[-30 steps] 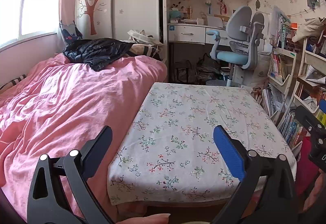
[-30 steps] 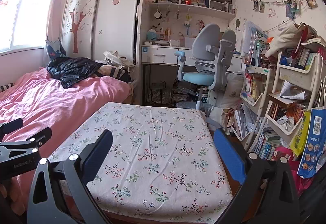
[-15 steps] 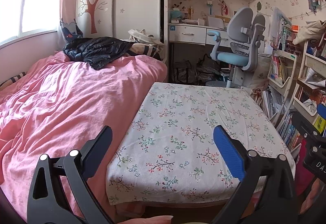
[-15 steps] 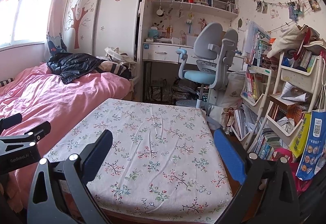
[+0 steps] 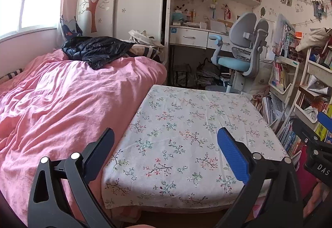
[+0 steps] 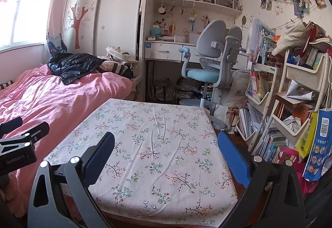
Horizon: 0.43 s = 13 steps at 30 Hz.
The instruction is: Collect trash
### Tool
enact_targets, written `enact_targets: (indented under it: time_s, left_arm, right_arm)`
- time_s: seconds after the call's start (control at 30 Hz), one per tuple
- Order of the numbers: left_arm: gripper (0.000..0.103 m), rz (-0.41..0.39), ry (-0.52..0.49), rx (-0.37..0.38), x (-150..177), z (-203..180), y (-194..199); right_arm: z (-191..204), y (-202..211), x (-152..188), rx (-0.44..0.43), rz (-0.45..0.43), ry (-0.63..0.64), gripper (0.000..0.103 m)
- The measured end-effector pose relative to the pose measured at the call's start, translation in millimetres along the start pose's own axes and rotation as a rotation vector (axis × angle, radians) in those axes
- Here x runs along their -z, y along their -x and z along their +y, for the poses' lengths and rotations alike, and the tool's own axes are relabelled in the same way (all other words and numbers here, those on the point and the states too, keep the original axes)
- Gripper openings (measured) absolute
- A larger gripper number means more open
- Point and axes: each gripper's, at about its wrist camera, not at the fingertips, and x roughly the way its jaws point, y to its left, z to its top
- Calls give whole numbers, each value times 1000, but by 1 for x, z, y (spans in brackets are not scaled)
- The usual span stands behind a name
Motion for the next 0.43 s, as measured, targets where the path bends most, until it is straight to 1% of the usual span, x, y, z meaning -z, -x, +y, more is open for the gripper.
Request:
enact_targets:
  time_s: [0.07, 0.17, 0.3, 0.43]
  left_arm:
    - [96, -1, -12, -1, -1, -1, 0]
    - [96, 17, -21, 0, 0, -1, -3]
    - [96, 84, -35, 3, 0, 0, -13]
    - [96, 135, -38, 16, 2, 2, -21]
  right_arm:
    - [0, -2, 1, 0, 8, -1, 95]
    - [-2, -6, 2, -3, 26, -6, 95]
    - [-7, -14, 3, -12, 56, -20, 95]
    - [-19, -39, 7, -30, 135, -61, 95]
